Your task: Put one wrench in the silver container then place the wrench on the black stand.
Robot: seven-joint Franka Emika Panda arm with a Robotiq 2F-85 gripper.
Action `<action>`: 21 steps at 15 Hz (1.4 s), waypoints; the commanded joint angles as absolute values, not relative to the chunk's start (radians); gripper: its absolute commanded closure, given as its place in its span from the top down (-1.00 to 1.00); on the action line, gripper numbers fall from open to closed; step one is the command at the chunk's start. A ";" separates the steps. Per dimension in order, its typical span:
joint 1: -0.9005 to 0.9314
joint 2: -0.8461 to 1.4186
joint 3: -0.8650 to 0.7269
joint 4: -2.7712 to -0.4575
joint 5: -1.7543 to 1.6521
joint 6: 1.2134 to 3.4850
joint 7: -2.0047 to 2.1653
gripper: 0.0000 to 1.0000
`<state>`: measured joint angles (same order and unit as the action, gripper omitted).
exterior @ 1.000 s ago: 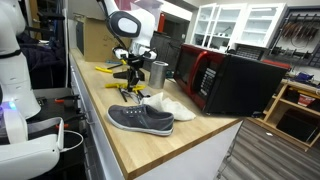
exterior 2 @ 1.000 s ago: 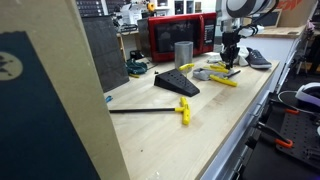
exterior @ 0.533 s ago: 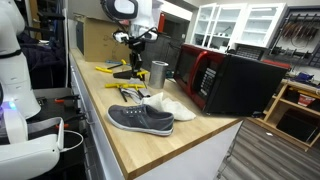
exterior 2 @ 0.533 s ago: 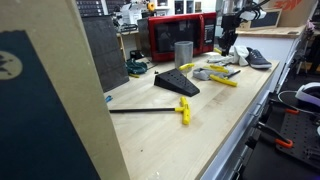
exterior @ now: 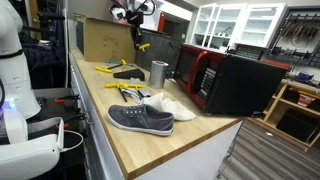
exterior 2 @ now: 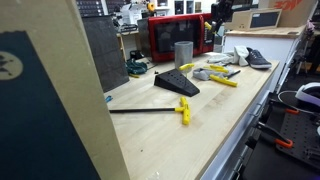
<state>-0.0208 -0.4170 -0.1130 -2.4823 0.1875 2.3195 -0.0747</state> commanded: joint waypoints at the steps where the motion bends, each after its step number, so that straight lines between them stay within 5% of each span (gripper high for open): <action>1: 0.030 -0.401 -0.123 -2.391 0.346 2.351 -0.055 -0.92; 21: 0.022 -0.199 -0.124 -2.189 1.092 2.505 -0.162 -0.92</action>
